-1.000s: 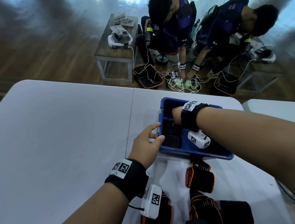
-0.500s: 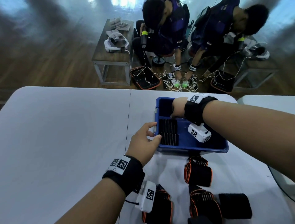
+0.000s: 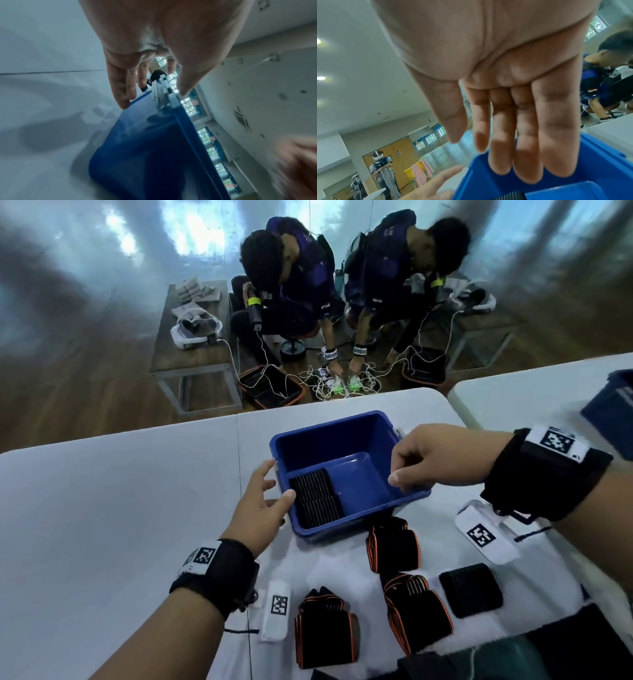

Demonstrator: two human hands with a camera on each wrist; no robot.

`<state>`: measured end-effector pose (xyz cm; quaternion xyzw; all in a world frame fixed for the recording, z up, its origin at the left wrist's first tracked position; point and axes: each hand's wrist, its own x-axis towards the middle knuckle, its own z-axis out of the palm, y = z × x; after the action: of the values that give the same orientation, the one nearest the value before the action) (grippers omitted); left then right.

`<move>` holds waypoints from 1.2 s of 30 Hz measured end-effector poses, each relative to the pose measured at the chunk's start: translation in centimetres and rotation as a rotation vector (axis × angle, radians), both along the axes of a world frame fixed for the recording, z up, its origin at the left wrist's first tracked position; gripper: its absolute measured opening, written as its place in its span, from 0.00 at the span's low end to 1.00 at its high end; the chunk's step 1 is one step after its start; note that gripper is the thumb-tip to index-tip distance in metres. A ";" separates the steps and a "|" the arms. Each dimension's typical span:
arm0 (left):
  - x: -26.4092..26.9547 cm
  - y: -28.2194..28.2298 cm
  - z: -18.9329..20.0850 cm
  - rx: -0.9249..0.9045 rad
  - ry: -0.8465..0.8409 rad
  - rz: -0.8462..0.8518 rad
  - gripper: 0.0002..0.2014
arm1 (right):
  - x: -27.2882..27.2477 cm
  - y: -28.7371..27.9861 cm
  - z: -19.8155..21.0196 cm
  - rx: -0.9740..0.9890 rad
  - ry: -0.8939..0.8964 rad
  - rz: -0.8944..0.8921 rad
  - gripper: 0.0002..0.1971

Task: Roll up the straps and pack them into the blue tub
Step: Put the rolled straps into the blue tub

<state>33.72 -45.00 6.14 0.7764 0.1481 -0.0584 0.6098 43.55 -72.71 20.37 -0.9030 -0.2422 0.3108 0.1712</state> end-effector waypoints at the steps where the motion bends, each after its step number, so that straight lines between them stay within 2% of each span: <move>1: 0.5 0.0 -0.1 -0.020 0.000 -0.024 0.29 | -1.2 -0.8 -0.1 -0.003 0.042 0.007 0.10; 3: 1.2 -0.1 -0.5 -0.045 -0.014 -0.072 0.26 | -3.4 -1.9 -1.0 -0.044 0.071 0.033 0.07; 6: 1.5 -0.2 -0.9 -0.072 -0.040 -0.057 0.25 | -5.5 -2.9 -4.2 -0.125 -0.012 0.068 0.07; 12: 1.6 -0.5 -1.1 -0.046 -0.079 -0.026 0.29 | -6.3 -4.1 -11.9 -0.264 -0.148 0.043 0.26; 15: 1.5 -0.6 -1.5 -0.017 -0.104 -0.007 0.31 | -6.2 -4.3 -13.9 -0.250 -0.133 0.037 0.37; 18: 1.4 -0.7 -1.8 -0.014 -0.120 0.025 0.31 | -5.9 -4.1 -14.8 -0.220 -0.119 0.032 0.40; 21: 1.4 -0.8 -2.0 -0.008 -0.134 0.043 0.30 | -5.4 -3.3 -15.3 -0.258 -0.116 0.079 0.40; 26: 1.6 -1.1 -2.4 0.020 -0.131 0.068 0.27 | -4.9 -2.1 -15.6 -0.313 -0.144 0.126 0.32; 36: 1.9 -1.4 -2.8 0.038 -0.133 0.093 0.26 | -4.6 -1.0 -15.9 -0.303 -0.165 0.078 0.26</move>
<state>35.62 -46.37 3.32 0.7822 0.1443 0.0244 0.6056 38.94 -73.74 4.50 -0.9308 -0.2408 0.2749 0.0006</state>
